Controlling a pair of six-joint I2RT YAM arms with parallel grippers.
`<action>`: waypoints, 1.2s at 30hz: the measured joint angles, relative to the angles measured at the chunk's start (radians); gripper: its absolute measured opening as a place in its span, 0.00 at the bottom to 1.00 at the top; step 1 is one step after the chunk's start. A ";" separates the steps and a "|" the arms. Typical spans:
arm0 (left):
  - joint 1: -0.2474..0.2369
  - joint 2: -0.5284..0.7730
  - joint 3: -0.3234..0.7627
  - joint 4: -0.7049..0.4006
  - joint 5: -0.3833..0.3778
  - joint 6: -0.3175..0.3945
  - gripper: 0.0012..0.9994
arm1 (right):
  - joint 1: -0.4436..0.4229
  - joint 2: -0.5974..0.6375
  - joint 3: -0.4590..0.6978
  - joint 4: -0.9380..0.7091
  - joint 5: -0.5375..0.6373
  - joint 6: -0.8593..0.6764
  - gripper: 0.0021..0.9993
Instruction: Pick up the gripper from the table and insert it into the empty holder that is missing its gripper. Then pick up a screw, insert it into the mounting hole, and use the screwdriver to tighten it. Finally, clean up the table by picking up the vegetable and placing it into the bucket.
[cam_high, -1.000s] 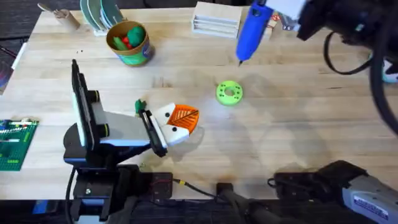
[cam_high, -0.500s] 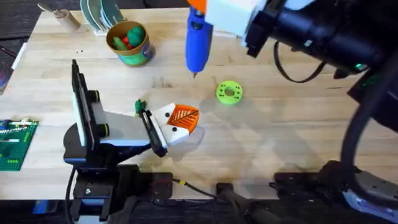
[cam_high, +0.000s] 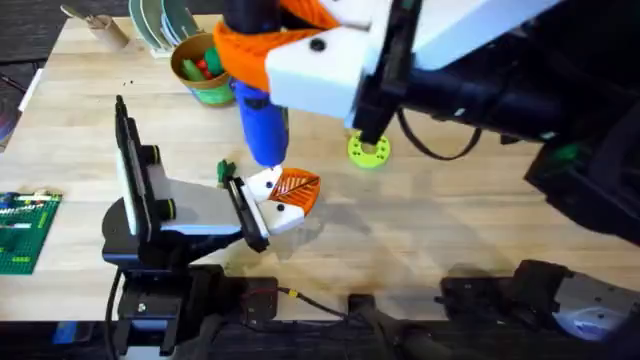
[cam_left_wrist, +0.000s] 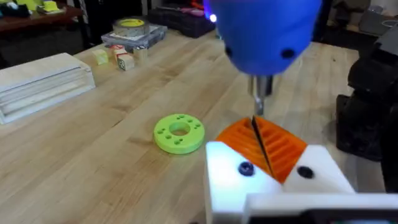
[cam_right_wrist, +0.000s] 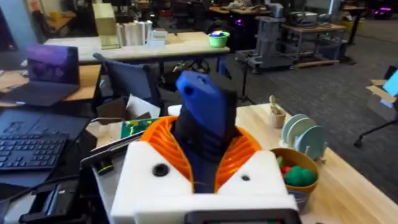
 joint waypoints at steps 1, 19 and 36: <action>0.000 0.000 0.000 0.000 0.000 0.000 0.00 | 0.008 0.009 0.000 0.003 -0.001 0.000 0.13; 0.000 0.000 0.000 0.000 0.000 0.000 0.00 | 0.041 0.086 0.000 0.006 -0.007 -0.027 0.12; 0.000 0.000 0.000 0.000 0.001 0.000 0.00 | 0.041 0.105 0.000 0.013 -0.004 -0.050 0.11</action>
